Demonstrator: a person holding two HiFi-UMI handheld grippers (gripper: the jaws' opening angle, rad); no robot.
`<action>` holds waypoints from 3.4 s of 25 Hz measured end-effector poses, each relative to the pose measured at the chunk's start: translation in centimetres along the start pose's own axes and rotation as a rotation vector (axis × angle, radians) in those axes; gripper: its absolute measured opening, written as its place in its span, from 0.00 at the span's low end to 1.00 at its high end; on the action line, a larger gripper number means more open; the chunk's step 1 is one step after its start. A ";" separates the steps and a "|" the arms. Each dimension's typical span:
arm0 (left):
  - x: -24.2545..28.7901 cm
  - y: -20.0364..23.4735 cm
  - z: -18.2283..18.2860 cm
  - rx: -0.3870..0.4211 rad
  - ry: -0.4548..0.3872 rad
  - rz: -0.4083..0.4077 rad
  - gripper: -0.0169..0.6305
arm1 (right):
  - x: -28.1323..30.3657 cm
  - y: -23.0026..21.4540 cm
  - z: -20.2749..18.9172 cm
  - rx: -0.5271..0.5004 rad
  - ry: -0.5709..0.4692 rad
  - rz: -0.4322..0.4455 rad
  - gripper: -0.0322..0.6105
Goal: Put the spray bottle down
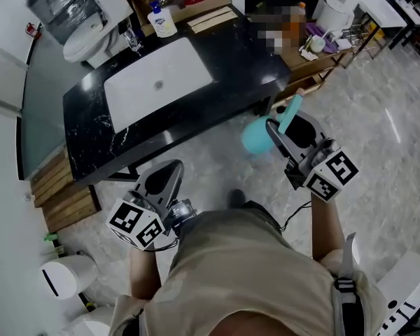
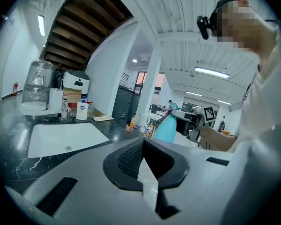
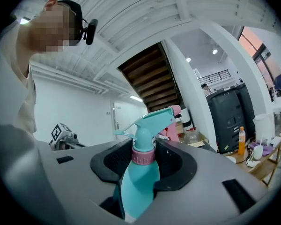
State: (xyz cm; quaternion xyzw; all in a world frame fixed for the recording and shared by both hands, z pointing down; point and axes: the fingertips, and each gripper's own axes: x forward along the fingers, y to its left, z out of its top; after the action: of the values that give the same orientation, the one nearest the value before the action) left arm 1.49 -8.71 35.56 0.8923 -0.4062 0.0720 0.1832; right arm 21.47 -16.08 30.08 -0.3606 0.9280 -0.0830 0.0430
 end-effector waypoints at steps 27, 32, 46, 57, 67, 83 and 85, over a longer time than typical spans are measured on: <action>3.3 0.4 1.2 0.018 0.014 0.065 0.04 | 5.5 -5.9 0.5 -0.174 0.086 0.164 0.30; 3.7 0.9 1.3 0.020 0.004 0.062 0.04 | 6.7 -5.8 0.6 -0.146 0.095 0.214 0.30; 7.2 3.5 1.9 0.002 -0.012 -0.010 0.04 | 10.6 -7.4 -0.2 -0.242 0.103 0.199 0.30; 9.3 7.8 3.3 -0.060 -0.037 -0.003 0.04 | 15.4 -11.2 -1.7 -0.217 0.172 0.206 0.30; 10.8 10.6 2.8 -0.107 -0.022 0.013 0.04 | 20.2 -14.5 -3.4 -0.186 0.219 0.247 0.30; 12.4 14.2 3.1 -0.142 0.001 0.018 0.04 | 26.5 -18.2 -6.6 -0.182 0.306 0.249 0.30; 12.5 14.5 3.1 -0.145 0.005 0.016 0.04 | 27.0 -18.5 -6.9 -0.179 0.314 0.245 0.30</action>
State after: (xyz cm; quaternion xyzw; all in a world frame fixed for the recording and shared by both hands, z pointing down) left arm -1.20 -27.43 40.05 0.8733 -0.4168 0.0461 0.2479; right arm 12.89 -46.95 39.78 -0.2301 0.9639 -0.0495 -0.1245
